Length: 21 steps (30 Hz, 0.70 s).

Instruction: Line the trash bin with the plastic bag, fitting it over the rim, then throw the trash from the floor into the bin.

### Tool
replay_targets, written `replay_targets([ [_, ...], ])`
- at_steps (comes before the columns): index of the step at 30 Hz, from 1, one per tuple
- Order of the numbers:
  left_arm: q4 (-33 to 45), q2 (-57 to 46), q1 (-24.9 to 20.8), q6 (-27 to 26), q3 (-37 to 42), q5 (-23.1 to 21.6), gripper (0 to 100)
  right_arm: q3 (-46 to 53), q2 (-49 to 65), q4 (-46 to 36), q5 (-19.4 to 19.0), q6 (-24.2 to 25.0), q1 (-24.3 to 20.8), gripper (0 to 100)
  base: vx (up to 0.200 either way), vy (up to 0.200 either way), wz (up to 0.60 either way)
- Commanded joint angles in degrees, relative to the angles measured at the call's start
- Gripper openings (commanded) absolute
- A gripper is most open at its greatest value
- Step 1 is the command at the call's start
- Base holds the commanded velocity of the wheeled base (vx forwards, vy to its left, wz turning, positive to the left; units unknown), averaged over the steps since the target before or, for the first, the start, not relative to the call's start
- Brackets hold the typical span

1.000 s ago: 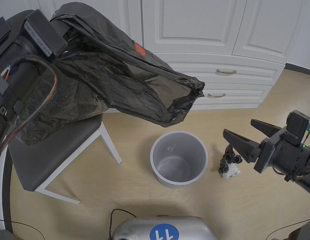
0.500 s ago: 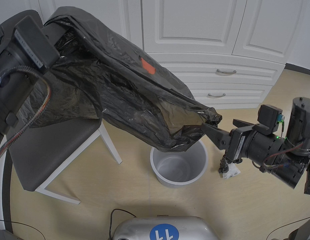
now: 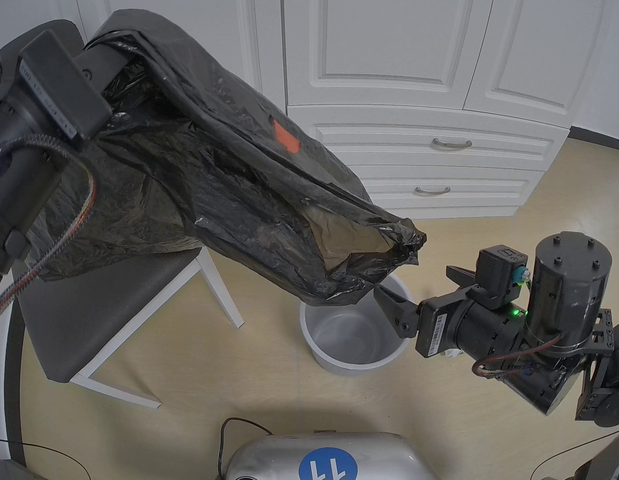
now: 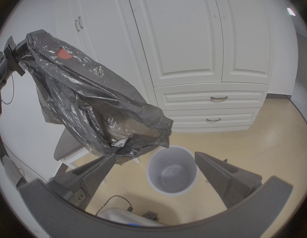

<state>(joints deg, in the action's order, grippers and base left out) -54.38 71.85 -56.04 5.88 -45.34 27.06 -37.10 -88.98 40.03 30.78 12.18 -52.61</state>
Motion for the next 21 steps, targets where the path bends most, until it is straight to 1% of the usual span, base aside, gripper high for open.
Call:
replay_targets([
  [1, 0.0, 0.0, -0.1, -0.1, 0.1, 0.0, 0, -0.9, -3.0, 2.0, 2.0, 0.1, -1.1, 100, 0.0, 0.0, 0.0],
  [2, 0.0, 0.0, -0.4, -0.1, 0.1, 0.1, 0, -1.1, -3.7, 2.9, 2.9, 0.1, -1.2, 100, 0.0, 0.0, 0.0],
  [3, 0.0, 0.0, -0.4, -0.1, 0.1, 0.1, 0, -1.1, -3.7, 2.9, 2.9, 0.1, -1.2, 100, 0.0, 0.0, 0.0],
  [5, 0.0, -0.5, -1.6, -0.1, 0.1, 0.1, 0, -1.5, -5.5, 7.2, 5.3, -0.1, -1.1, 100, 0.0, 0.0, 0.0],
  [7, 0.0, -0.5, -1.8, -0.1, 0.2, 0.0, 0, -1.5, -6.7, 9.4, 5.7, -0.3, -0.8, 100, 0.0, 0.0, 0.0],
  [12, -1.3, -0.8, -1.8, -0.4, 0.5, -0.1, 0, -2.3, -8.7, 10.8, 5.8, -0.3, 0.1, 100, 0.0, 0.0, 0.0],
  [16, -3.4, -0.9, -1.9, -2.7, 1.4, -0.2, 0, -2.4, -8.4, 10.9, 5.6, -0.2, 0.9, 100, 0.0, 0.0, 0.0],
  [21, -7.0, -0.9, -2.7, -4.8, 2.6, -0.3, 0, -3.9, -7.2, 10.7, 4.6, -0.1, 4.9, 100, 0.0, 0.0, 0.0],
])
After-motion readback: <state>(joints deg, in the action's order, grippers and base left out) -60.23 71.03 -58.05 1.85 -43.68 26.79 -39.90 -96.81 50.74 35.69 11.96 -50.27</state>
